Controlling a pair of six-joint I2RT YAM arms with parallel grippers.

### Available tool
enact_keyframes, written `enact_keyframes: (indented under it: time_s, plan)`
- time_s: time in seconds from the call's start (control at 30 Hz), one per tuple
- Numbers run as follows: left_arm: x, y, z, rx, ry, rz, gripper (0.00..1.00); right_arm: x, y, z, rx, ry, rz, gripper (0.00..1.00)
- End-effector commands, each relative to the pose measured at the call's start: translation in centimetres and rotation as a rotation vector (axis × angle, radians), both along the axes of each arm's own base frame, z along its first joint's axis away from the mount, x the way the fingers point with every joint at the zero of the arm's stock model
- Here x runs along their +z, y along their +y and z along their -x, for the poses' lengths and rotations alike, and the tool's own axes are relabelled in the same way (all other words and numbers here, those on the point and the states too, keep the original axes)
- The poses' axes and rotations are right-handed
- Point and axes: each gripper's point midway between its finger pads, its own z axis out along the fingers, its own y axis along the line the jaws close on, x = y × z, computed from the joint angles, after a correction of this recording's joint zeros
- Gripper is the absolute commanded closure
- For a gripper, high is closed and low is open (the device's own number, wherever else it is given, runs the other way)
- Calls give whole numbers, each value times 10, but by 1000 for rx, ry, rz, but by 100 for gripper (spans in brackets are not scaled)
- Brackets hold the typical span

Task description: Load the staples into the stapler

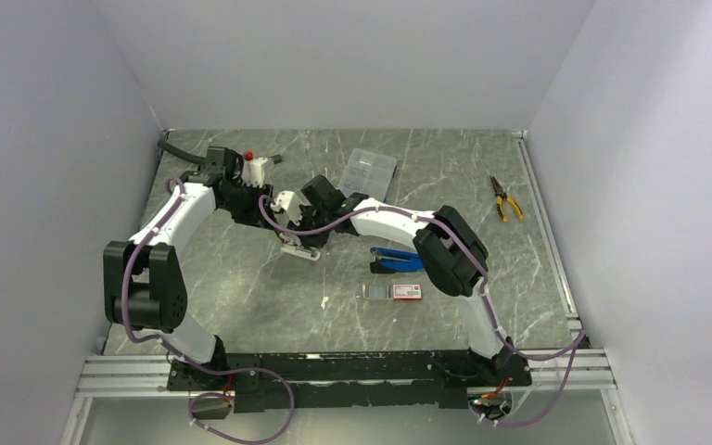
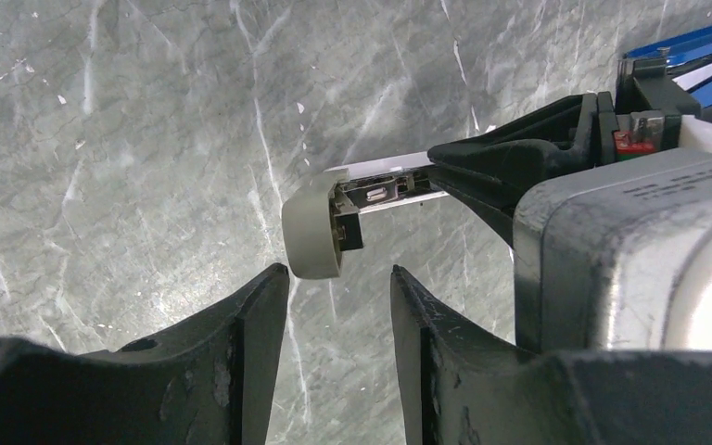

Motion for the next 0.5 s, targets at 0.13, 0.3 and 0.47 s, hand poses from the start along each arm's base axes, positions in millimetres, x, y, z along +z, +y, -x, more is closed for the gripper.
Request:
enact_keyframes:
  time_s: [0.13, 0.3, 0.47]
  plan:
    - [3, -5, -4, -22, -14, 29, 52, 52, 9, -12, -9, -70, -69, 85]
    - [4, -6, -5, -23, -17, 30, 53, 55, 11, -12, -3, -72, -72, 86]
    - [4, -6, -5, -23, -18, 30, 53, 58, 11, -13, 1, -80, -69, 86]
